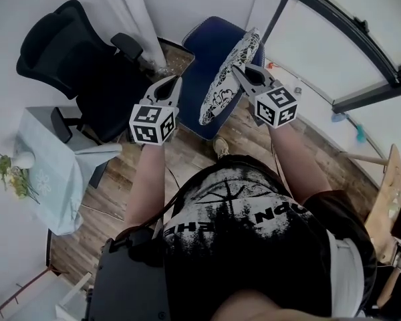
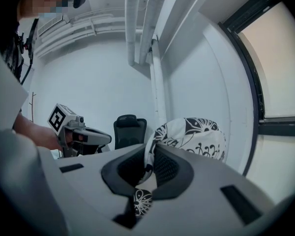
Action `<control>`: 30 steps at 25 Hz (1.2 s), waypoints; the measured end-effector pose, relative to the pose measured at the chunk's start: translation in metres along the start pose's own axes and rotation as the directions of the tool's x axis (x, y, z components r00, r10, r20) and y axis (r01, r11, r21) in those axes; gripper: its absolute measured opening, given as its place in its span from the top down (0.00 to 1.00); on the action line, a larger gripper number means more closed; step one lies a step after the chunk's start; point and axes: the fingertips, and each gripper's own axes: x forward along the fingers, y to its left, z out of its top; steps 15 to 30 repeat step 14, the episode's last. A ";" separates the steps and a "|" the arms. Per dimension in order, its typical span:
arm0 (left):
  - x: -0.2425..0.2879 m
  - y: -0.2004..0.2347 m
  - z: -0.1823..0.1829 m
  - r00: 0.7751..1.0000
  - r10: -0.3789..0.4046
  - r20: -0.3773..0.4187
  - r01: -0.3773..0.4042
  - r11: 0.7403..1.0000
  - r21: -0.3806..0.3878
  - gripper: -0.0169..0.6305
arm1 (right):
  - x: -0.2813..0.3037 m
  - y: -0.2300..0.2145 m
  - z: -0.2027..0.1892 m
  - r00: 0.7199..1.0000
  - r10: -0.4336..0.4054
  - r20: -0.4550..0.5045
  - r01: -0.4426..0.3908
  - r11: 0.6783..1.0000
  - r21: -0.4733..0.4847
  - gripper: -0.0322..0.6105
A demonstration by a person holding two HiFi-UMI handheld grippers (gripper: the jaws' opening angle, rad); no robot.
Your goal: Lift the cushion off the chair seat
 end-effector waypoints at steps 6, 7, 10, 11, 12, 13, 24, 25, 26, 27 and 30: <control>0.005 -0.003 -0.005 1.000 -0.009 -0.009 0.009 1.000 0.004 0.95 | -0.003 0.000 -0.009 1.000 -0.005 -0.019 0.004 1.000 -0.010 0.90; 0.006 -0.004 -0.005 1.000 -0.011 -0.008 0.011 1.000 0.006 0.95 | -0.004 -0.001 -0.010 1.000 -0.005 -0.019 0.005 1.000 -0.009 0.90; 0.008 -0.008 -0.004 1.000 -0.015 -0.007 0.015 1.000 0.017 0.95 | -0.006 -0.003 -0.012 1.000 -0.007 -0.023 0.006 1.000 -0.007 0.90; 0.008 -0.009 -0.004 1.000 -0.015 -0.009 0.015 1.000 0.021 0.95 | -0.006 -0.003 -0.013 1.000 -0.007 -0.024 0.007 1.000 0.000 0.90; 0.009 -0.009 -0.004 1.000 -0.016 -0.011 0.016 1.000 0.022 0.95 | -0.006 -0.004 -0.014 1.000 -0.007 -0.024 0.007 1.000 0.009 0.90; 0.009 -0.010 -0.005 1.000 -0.016 -0.012 0.016 1.000 0.022 0.95 | -0.006 -0.005 -0.014 1.000 -0.007 -0.022 0.007 1.000 0.019 0.90; 0.010 -0.010 -0.005 1.000 -0.017 -0.013 0.017 1.000 0.021 0.95 | -0.006 -0.006 -0.014 1.000 -0.007 -0.021 0.008 1.000 0.028 0.90; 0.010 -0.010 -0.005 1.000 -0.017 -0.013 0.017 1.000 0.021 0.95 | -0.006 -0.006 -0.014 1.000 -0.007 -0.021 0.008 1.000 0.028 0.90; 0.010 -0.010 -0.005 1.000 -0.017 -0.013 0.017 1.000 0.021 0.95 | -0.006 -0.006 -0.014 1.000 -0.007 -0.021 0.008 1.000 0.028 0.90; 0.010 -0.010 -0.005 1.000 -0.017 -0.013 0.017 1.000 0.021 0.95 | -0.006 -0.006 -0.014 1.000 -0.007 -0.021 0.008 1.000 0.028 0.90; 0.010 -0.010 -0.005 1.000 -0.017 -0.013 0.017 1.000 0.021 0.95 | -0.006 -0.006 -0.014 1.000 -0.007 -0.021 0.008 1.000 0.028 0.90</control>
